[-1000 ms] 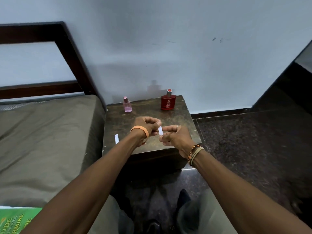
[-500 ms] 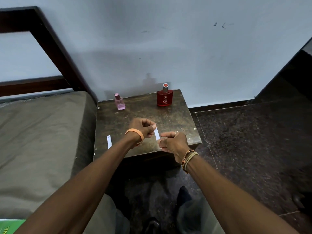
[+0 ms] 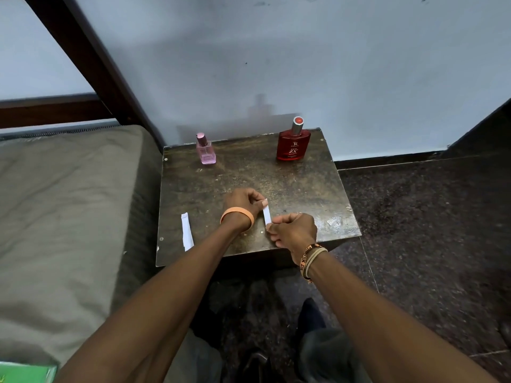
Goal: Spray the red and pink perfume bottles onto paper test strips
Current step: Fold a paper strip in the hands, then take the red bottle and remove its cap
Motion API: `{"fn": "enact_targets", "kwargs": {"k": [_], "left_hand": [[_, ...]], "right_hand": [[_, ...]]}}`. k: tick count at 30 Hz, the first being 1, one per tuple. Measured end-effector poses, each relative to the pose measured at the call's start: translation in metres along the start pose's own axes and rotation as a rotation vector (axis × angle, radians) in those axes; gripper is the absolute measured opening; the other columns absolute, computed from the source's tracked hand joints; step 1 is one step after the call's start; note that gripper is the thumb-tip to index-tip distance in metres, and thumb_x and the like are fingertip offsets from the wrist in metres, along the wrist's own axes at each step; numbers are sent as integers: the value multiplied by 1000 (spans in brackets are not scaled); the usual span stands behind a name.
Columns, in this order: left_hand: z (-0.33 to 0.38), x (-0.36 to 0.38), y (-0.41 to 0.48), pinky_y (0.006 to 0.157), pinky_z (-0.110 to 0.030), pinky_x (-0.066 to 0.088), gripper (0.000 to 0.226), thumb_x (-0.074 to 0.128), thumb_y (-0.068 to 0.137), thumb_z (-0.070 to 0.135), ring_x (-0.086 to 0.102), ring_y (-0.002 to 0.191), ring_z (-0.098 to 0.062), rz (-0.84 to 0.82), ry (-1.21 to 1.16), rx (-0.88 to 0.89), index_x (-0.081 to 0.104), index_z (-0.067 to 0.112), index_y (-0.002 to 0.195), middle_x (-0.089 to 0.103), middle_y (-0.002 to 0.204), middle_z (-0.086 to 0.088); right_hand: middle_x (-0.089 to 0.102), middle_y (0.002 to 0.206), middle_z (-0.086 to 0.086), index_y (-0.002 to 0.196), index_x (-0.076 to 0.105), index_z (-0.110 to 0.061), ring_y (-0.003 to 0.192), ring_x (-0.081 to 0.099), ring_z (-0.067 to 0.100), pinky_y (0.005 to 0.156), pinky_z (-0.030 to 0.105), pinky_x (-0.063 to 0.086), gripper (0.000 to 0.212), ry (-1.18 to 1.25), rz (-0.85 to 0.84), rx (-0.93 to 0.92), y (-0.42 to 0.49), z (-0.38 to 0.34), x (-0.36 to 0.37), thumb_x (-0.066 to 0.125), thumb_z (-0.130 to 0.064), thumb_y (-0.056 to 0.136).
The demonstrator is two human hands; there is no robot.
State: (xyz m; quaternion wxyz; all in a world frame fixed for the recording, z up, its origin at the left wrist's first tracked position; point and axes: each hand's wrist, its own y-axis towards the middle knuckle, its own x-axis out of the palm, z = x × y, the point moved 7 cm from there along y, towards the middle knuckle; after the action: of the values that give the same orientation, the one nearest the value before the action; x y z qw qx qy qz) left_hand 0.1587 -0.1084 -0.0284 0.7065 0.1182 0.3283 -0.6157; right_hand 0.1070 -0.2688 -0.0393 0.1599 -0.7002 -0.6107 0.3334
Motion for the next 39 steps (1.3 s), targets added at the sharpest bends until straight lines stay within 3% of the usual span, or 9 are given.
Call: {"fn": "enact_targets", "kwargs": {"k": [8,16,19,22,24,30,33,36,39], "left_hand": [[-8,11,5,63,-23,45,5,75,78,26,60,66,-9,16,157,1,73,21,78,64,68,8],[-12,4,0,74,-30,52,15,73,80,24,64,76,-17,60,-4,-57,67,18,92,64,74,4],[-12,-11,-5,77,-28,50,15,65,83,15,66,83,-20,130,-41,-67,67,15,98,70,85,-2],[-2,-30,-6,72,-20,43,18,67,83,14,62,76,-13,169,-20,-35,67,13,101,69,88,-2],[11,-42,-3,74,-22,46,19,68,83,15,60,76,-12,183,-14,-4,66,12,102,69,89,-2],[56,-47,24,86,-28,50,25,70,82,16,64,89,-19,201,0,85,65,11,106,69,97,-5],[74,-37,43,84,-24,43,32,71,80,20,61,94,-18,194,41,110,62,12,110,67,101,-3],[84,-21,63,92,-29,44,42,71,81,21,58,106,-21,155,53,107,58,10,120,64,114,-6],[93,-8,79,100,-31,41,50,70,83,17,54,119,-24,109,54,109,52,10,129,60,127,-9]], "right_hand": [[71,56,-1,70,71,-13,44,63,9,46,23,52,13,-121,17,-6,13,2,1,83,-7,71],[70,57,3,68,70,-13,50,65,15,61,40,62,19,-148,45,-56,10,0,-4,82,-26,74],[72,63,2,69,68,-16,62,71,21,71,45,61,22,-103,131,-114,4,-1,-20,78,-33,78],[74,80,3,85,69,-19,80,72,25,80,46,59,18,-104,197,-177,0,-13,-38,76,-34,81],[71,91,4,100,66,-19,88,70,25,83,46,57,23,-141,223,-247,-3,-29,-47,75,-32,83],[60,108,-1,128,54,-16,98,59,17,78,31,48,50,-277,247,-459,5,-84,-57,74,-30,85],[60,121,4,139,45,-15,114,57,22,95,38,48,62,-289,242,-479,26,-106,-56,74,-28,85],[50,144,10,150,33,-13,134,46,26,111,44,39,76,-309,196,-474,54,-122,-50,72,-25,86],[47,147,13,152,28,-13,136,44,30,112,47,38,81,-350,180,-502,78,-138,-42,71,-23,85]]}}
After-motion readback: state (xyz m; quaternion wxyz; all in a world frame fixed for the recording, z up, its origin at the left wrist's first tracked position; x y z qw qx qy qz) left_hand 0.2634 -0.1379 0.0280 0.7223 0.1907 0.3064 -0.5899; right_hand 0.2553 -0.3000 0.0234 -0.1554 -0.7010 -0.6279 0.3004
